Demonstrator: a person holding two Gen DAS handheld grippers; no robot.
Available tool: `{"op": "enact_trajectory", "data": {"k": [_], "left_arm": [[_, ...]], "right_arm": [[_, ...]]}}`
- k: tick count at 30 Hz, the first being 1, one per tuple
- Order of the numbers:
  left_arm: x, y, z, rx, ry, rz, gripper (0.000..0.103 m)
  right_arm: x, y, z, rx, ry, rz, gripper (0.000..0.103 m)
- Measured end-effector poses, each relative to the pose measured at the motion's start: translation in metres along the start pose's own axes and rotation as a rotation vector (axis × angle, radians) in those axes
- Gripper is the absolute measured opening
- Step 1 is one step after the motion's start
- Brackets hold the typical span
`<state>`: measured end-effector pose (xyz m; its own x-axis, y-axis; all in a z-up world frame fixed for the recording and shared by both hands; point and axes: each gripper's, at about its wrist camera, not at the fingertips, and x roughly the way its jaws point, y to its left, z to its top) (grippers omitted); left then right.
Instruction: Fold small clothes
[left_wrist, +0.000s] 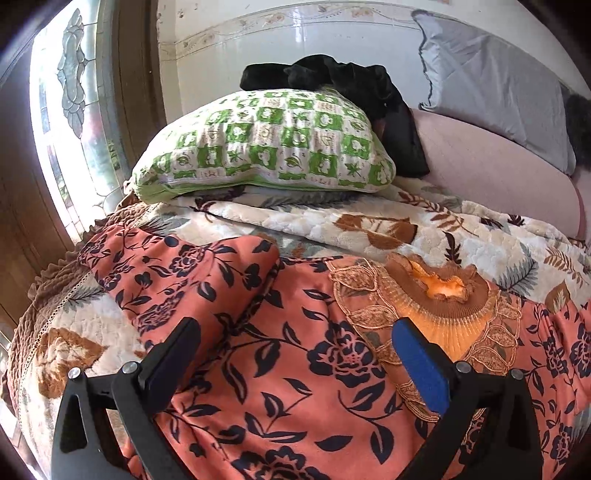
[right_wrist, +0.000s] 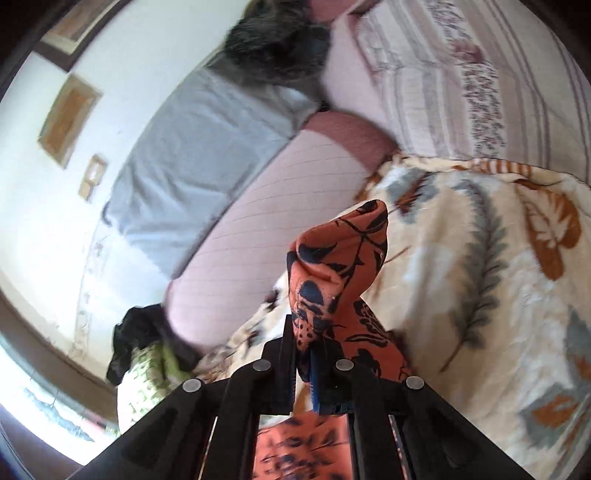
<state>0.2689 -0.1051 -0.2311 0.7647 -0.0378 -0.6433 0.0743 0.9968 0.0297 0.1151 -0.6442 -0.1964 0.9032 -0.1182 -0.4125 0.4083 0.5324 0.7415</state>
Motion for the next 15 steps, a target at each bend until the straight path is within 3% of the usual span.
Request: {"op": "enact_trajectory", "data": {"k": [4,8,12,15], "left_arm": [[-0.005,0.043,0.007,-0.065,-0.013,0.057,0.103],[-0.006,0.091,0.012,-0.143,-0.01,0.112,0.103],[-0.008,0.136,0.012,-0.232,-0.016,0.141,0.103],[0.0,0.157,0.012,-0.266,0.007,0.163,0.103]], "right_arm": [[0.01,0.095,-0.06,-0.072,0.106,0.168,0.006],[0.039,0.173,-0.147,-0.153,0.228,0.268,0.006],[0.083,0.218,-0.246,-0.119,0.369,0.34,0.006],[0.114,0.242,-0.321,-0.129,0.492,0.32,0.01]]}}
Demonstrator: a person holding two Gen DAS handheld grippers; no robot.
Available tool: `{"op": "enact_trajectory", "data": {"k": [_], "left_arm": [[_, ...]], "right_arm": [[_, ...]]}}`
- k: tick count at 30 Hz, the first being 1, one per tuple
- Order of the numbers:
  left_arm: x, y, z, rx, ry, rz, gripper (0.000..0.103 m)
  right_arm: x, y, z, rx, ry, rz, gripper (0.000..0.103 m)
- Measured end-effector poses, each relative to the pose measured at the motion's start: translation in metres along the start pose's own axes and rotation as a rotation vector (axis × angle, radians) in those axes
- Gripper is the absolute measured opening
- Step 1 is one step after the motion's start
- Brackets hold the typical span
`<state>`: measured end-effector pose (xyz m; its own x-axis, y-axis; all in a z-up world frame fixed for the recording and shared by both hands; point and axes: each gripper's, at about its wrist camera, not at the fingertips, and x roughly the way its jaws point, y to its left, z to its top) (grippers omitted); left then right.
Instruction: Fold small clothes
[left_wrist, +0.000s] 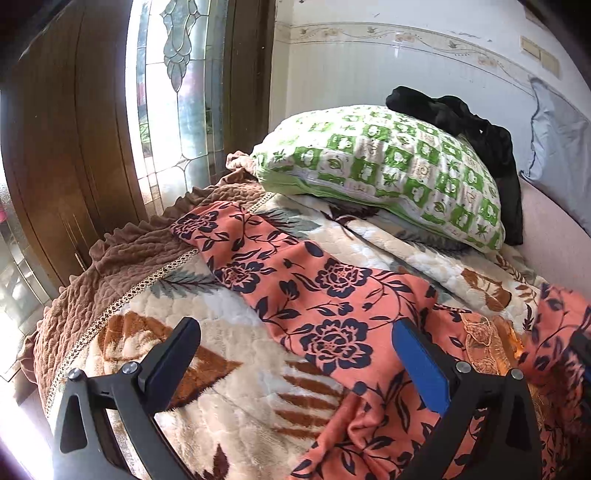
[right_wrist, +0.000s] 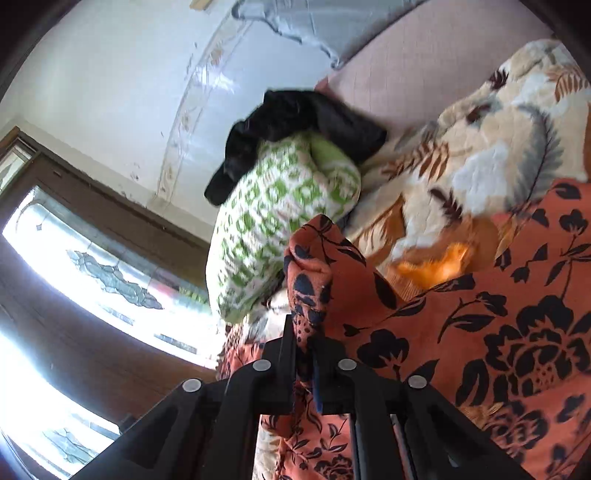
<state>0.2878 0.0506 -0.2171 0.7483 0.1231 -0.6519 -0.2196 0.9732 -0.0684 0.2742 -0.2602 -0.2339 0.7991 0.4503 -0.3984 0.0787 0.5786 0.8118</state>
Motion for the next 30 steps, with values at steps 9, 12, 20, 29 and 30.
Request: {"op": "enact_trajectory", "data": {"k": [9,12,20,29,30], "left_arm": [[0.009,0.004,0.004,-0.033,0.044,-0.046,0.103],[0.008,-0.014,0.0,0.003,0.067,-0.1,0.103],[0.022,-0.081,-0.029,0.172,0.164,-0.194,0.103],[0.03,-0.081,-0.027,0.178,0.196,-0.157,0.095],[0.022,-0.07,-0.017,0.164,0.159,-0.141,0.095]], "right_arm": [[0.034,-0.003,-0.07,-0.096,0.247,0.039,0.073],[-0.013,-0.009,-0.052,-0.156,0.105,-0.015,0.076],[-0.085,-0.087,-0.015,-0.186,0.066,-0.324,0.038],[-0.084,-0.109,0.002,-0.2,0.17,-0.327,0.045],[-0.09,-0.103,0.005,-0.215,0.136,-0.295,0.064]]}}
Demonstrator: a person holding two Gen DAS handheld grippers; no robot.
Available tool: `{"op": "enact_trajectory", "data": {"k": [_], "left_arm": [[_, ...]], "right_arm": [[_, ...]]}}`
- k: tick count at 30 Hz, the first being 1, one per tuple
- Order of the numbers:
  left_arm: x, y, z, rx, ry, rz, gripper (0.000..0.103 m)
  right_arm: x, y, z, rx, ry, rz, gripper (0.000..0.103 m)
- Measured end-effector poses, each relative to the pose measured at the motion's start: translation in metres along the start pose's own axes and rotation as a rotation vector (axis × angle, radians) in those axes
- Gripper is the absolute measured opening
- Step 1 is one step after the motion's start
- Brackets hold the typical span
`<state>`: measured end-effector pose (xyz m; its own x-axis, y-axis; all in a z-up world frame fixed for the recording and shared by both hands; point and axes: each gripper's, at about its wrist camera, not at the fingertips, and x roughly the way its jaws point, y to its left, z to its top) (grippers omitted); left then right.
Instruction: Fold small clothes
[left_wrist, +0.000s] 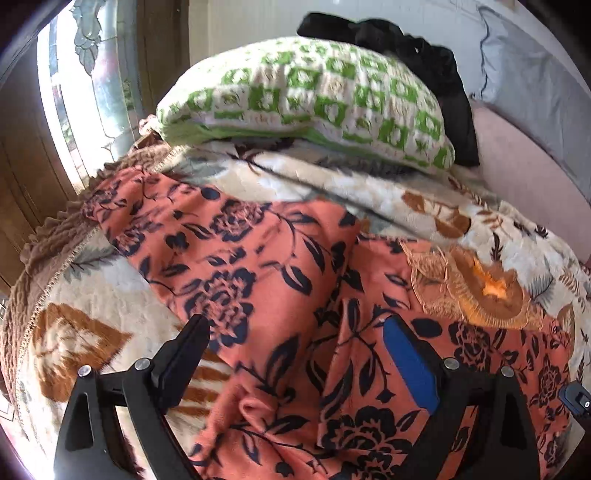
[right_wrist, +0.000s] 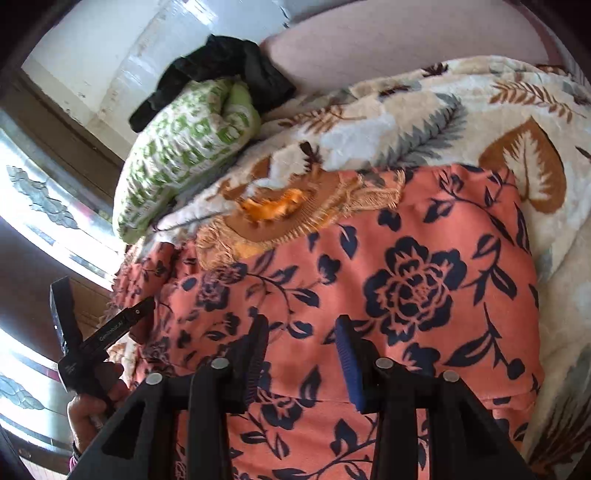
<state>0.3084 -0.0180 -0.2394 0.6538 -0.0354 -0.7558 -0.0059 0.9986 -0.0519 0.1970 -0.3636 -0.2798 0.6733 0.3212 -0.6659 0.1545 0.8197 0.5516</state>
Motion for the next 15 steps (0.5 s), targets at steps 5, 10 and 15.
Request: {"op": "enact_trajectory", "data": {"k": [5,10,15], "left_arm": [[-0.012,0.089,0.026,-0.128,-0.031,0.15,0.095],[0.014,0.173,0.05,-0.271,0.022,0.224,0.095],[0.062,0.206,0.079,-0.34,0.13,0.105,0.088]], "right_arm": [[-0.014,0.01,0.0,-0.006,-0.095,0.088,0.077],[-0.017,0.03,-0.006,-0.08,-0.119,0.136,0.067],[-0.006,0.048,-0.016,-0.199,-0.101,0.098,0.038]]}}
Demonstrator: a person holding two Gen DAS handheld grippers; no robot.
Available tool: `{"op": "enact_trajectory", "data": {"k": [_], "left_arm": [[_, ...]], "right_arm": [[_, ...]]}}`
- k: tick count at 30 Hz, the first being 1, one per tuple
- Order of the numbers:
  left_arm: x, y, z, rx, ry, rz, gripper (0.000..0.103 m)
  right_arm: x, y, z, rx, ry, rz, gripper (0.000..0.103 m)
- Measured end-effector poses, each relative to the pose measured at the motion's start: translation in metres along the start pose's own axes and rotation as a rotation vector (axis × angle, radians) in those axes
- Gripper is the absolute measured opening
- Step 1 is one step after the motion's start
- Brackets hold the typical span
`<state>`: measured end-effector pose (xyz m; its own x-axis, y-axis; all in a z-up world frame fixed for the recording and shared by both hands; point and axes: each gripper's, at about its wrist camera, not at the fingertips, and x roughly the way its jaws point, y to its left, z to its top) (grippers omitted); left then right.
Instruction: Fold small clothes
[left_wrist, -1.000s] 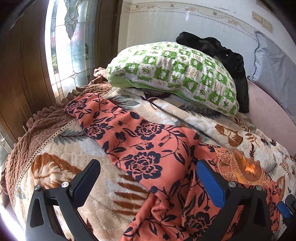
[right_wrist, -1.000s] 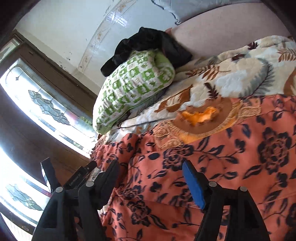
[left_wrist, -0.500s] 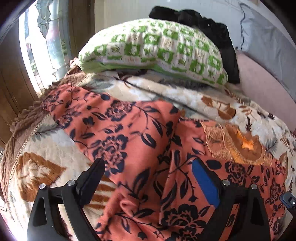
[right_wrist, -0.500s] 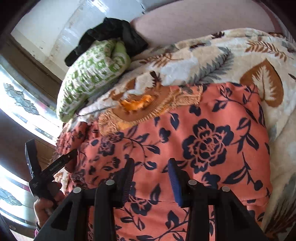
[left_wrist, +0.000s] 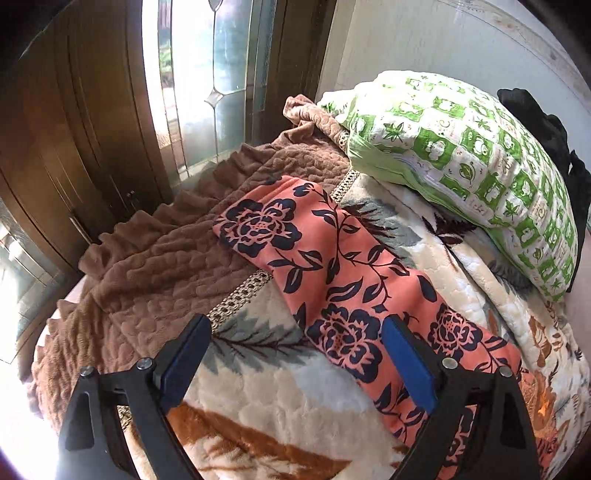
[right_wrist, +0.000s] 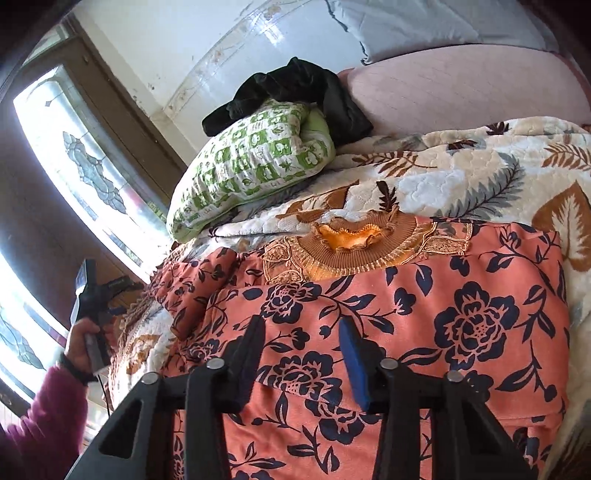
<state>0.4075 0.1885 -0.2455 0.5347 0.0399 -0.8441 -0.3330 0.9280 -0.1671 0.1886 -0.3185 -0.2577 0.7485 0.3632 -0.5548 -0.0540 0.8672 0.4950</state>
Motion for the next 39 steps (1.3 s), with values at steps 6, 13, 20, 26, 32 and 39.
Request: {"op": "enact_trajectory", "data": {"k": [6,13,20,26,32,39], "left_arm": [[0.055,0.012,0.017,-0.19,0.145,-0.088,0.034],[0.068,0.013,0.027,-0.218,0.073,-0.121,0.02],[0.028,-0.022,0.027,-0.059,-0.09,-0.131,0.008],[-0.058,-0.109,-0.011,0.226,-0.193,-0.207,0.008],[-0.129,-0.224,-0.104,0.542,-0.199,-0.357,0.008],[-0.154,-0.351,-0.239,0.82,-0.012,-0.502,0.014]], "right_arm": [[0.036,0.001,-0.011,-0.037,0.092,-0.081,0.036],[0.068,-0.012,-0.019,-0.014,0.193,-0.122,0.036],[0.066,-0.015,-0.016,0.022,0.189,-0.1,0.036],[0.046,-0.024,-0.003,0.086,0.121,-0.09,0.036],[0.007,-0.047,0.016,0.172,0.02,-0.108,0.036],[-0.052,-0.107,0.039,0.331,-0.115,-0.127,0.038]]}}
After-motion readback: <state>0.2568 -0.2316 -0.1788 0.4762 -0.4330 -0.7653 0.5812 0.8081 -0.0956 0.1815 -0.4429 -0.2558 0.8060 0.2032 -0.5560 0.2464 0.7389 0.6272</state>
